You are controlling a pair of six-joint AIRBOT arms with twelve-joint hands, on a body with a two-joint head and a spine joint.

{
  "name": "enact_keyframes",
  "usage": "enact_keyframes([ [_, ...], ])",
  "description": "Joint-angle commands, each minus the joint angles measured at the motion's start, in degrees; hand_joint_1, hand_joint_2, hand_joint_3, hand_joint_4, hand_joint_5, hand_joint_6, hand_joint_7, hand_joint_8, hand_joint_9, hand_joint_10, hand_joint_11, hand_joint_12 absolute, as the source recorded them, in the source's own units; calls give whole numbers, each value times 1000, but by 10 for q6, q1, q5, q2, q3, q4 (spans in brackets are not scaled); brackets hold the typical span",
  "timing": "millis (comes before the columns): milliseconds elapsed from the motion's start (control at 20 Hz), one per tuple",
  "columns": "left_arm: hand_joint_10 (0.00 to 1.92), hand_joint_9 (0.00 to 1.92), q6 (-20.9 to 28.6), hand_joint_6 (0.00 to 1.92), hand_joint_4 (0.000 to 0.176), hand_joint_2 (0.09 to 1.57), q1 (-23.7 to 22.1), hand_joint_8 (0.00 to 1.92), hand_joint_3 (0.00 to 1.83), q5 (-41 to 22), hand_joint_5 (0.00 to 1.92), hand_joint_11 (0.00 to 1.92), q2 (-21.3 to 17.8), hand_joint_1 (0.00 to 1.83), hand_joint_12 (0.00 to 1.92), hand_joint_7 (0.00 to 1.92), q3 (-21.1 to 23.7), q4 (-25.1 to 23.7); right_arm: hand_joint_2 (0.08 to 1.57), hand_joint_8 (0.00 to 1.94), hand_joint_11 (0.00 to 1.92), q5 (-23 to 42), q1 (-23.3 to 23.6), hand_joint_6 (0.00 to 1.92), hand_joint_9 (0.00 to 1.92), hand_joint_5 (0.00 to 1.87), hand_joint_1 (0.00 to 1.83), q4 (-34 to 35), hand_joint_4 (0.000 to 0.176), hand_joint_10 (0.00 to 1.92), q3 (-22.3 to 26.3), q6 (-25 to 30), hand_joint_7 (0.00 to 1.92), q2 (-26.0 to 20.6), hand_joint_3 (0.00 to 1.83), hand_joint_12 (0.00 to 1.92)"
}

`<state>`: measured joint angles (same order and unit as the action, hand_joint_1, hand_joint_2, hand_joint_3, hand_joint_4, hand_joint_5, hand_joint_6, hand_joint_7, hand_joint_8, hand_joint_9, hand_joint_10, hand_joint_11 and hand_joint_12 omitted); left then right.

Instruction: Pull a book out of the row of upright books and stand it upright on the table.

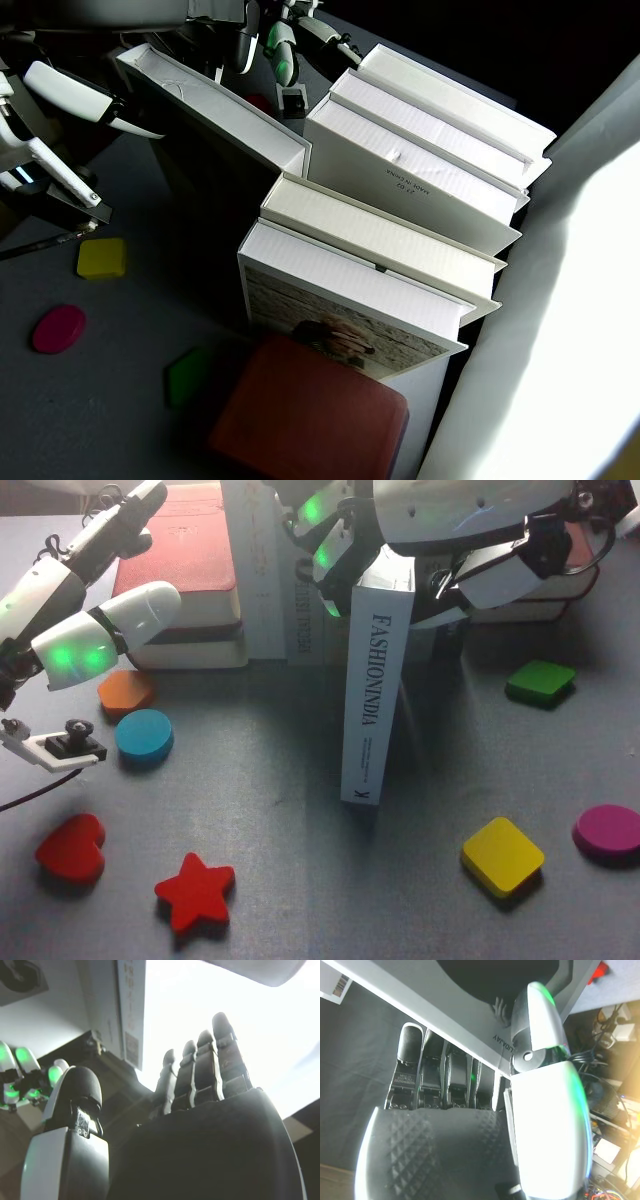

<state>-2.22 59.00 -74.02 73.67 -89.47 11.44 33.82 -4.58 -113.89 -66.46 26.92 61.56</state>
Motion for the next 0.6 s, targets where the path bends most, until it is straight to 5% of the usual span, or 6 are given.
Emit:
enact_keyframes([
  [0, 6, 24, 7, 0, 47, 1317, -8, 0, 0, -60, 0, 0, 4, 390, 797, 0, -5, 12, 1237, 1424, 0, -17, -15, 1197, 0, 913, 1185, -21, 0, 1409, -3, -7, 575, 0, 0, 1921],
  [50, 11, 49, 9, 3, 33, 1318, -9, 0, 0, -57, 12, 0, 6, 368, 854, 3, -7, 10, 1237, 1424, 0, -18, -19, 1197, 0, 913, 1185, -18, 0, 1409, -4, -7, 575, 0, 0, 1921],
  [150, 8, 20, 12, 0, 37, 1320, -15, 0, 0, -48, 1, 0, 12, 327, 208, 0, -13, 2, 1237, 1424, 0, -21, -28, 1197, 0, 913, 1185, -12, 0, 1409, -5, -7, 575, -1, 0, 1921],
  [400, 0, 0, 16, 1, 25, 1337, -25, 0, 2, -33, 4, 0, 20, 407, 439, 0, -24, -9, 1237, 1424, 0, -26, -38, 1197, 0, 913, 1185, -1, 0, 1409, -5, -10, 575, -2, 0, 1921],
  [500, 0, 0, 17, 5, 61, 1334, -30, 0, 0, -31, 25, 0, 20, 410, 438, 0, -24, -16, 1237, 1424, 0, -29, -39, 1197, 0, 913, 1185, -1, 0, 1409, -5, -11, 575, -2, 0, 1921],
  [550, 0, 0, 17, 5, 51, 1331, -34, 0, 0, -29, 32, 0, 20, 413, 460, 0, -24, -21, 1237, 1424, 0, -31, -40, 1197, 0, 913, 1185, -1, 0, 1409, -5, -11, 575, -2, 0, 1921],
])
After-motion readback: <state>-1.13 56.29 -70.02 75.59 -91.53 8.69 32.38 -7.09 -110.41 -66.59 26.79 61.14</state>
